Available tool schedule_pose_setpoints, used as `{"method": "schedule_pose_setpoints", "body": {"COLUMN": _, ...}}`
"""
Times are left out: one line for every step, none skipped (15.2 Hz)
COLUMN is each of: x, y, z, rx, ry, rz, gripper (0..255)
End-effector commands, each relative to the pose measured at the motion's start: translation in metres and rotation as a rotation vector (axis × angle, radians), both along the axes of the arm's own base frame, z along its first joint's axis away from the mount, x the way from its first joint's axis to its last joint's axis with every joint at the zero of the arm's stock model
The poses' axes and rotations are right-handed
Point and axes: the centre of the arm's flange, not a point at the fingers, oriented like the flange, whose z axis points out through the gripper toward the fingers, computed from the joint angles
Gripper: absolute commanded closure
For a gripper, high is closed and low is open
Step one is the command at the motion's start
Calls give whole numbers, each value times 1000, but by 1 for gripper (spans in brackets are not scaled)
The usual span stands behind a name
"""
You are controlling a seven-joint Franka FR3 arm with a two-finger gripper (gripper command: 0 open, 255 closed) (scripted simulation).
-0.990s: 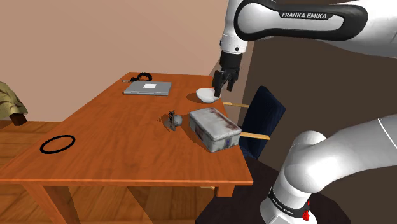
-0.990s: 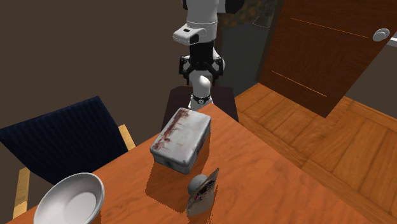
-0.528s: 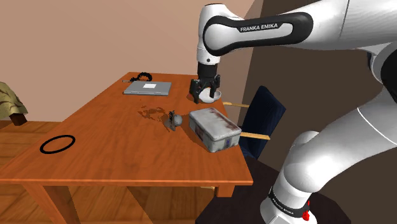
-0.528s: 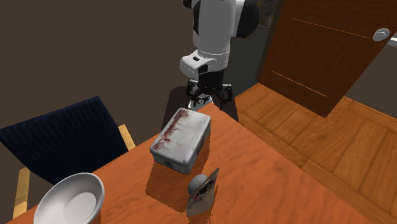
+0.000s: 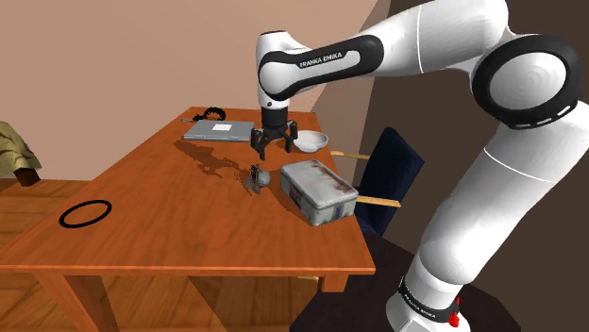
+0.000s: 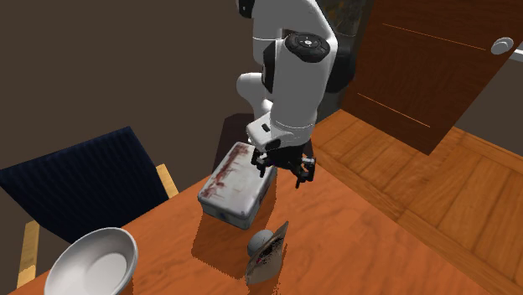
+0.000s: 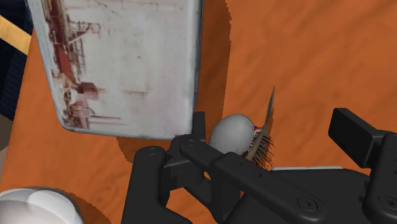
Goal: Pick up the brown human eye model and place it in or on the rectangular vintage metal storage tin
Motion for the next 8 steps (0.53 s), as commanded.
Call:
{"method": "schedule_pose_setpoints", "body": {"x": 23, "y": 4, "z": -14, "rx": -6, "ry": 7, "rz": -39, "gripper": 0}}
{"method": "schedule_pose_setpoints", "body": {"x": 35, "y": 5, "z": -21, "rx": -9, "ry": 11, "rz": -58, "gripper": 0}}
{"method": "schedule_pose_setpoints", "body": {"x": 47, "y": 6, "z": -28, "rx": -12, "ry": 15, "rz": -77, "gripper": 0}}
{"method": "schedule_pose_setpoints", "body": {"x": 59, "y": 7, "z": -35, "rx": -15, "ry": 18, "rz": -96, "gripper": 0}}
{"method": "schedule_pose_setpoints", "body": {"x": 71, "y": 7, "z": -42, "rx": -18, "ry": 22, "rz": -115, "gripper": 0}}
{"method": "schedule_pose_setpoints", "body": {"x": 83, "y": 7, "z": -49, "rx": -21, "ry": 26, "rz": -133, "gripper": 0}}
{"method": "schedule_pose_setpoints", "body": {"x": 95, "y": 7, "z": -56, "rx": -24, "ry": 30, "rz": -152, "gripper": 0}}
{"method": "schedule_pose_setpoints", "body": {"x": 107, "y": 7, "z": -64, "rx": -27, "ry": 33, "rz": -171, "gripper": 0}}
